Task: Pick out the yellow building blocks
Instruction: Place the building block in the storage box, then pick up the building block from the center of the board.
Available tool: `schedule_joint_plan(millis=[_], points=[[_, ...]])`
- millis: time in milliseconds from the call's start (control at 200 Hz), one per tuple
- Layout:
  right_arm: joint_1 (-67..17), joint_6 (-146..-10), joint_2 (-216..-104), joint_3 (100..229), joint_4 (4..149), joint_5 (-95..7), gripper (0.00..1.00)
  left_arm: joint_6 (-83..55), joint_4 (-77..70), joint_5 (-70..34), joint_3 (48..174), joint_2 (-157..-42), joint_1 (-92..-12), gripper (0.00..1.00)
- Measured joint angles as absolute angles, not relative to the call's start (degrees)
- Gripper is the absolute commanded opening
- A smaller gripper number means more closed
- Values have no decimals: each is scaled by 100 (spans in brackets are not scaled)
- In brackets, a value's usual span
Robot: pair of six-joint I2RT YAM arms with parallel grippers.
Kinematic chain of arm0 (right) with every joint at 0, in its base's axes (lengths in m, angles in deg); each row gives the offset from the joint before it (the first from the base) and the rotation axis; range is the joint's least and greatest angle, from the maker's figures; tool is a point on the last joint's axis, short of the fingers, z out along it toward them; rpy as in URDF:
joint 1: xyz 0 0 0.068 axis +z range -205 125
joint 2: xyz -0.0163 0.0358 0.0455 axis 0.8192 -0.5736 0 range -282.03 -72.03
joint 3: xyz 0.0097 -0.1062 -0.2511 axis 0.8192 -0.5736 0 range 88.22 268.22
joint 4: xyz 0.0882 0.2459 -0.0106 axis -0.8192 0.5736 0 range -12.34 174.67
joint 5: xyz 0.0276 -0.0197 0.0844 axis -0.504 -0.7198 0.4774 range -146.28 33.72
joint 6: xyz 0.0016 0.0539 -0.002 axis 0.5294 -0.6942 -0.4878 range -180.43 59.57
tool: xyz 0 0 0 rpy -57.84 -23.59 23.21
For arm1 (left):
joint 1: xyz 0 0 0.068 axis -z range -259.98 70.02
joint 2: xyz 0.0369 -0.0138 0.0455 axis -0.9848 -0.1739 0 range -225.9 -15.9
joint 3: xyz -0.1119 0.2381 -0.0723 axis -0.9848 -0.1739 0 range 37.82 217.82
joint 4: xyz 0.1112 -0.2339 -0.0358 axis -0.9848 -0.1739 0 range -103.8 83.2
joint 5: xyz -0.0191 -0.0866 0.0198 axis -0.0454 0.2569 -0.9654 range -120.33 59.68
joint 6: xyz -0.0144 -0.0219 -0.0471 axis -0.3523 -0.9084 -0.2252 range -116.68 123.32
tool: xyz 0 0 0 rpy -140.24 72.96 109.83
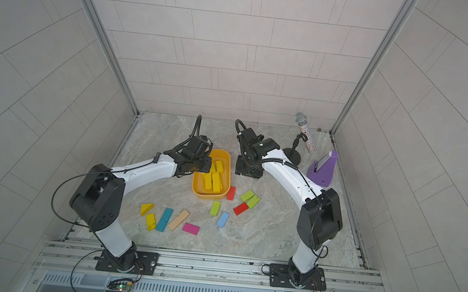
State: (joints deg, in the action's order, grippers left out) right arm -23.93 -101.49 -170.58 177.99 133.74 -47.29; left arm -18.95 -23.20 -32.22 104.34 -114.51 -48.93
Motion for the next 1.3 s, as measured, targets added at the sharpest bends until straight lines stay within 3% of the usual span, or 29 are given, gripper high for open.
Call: schedule_joint_plan(millis=[145,300,470,826,991,1156,1301], points=[[-2395,-10147,-17058,17793,13359,-4729,54,-1763,-2431,-3357,10537,-11687,-4893,12],[-2395,-10145,-17058,17793,13356,-4727,54,-1685,-2528,-3455,10650,-11866,-4893,35],[-2417,-10143,-17058,17793,13356,-4724,54,-1619,-2606,-3626,10670,-11875,-4893,46],[-2450,-10141,-17058,17793,13356,-4724,54,-1626,-2873,-4170,10587,-11090,-4904,46],[-2470,-10141,-17025,17727,13326,-4724,54,-1934,-3199,-4933,10207,-10146,-5020,38],[-2483,-10143,-16953,17622,13273,-4705,54,-2782,-3957,-5888,9507,-9221,-5595,31],[-2491,-10145,-16953,17592,13212,-4637,54,-3654,-4606,-6056,8834,-8563,-6314,30]])
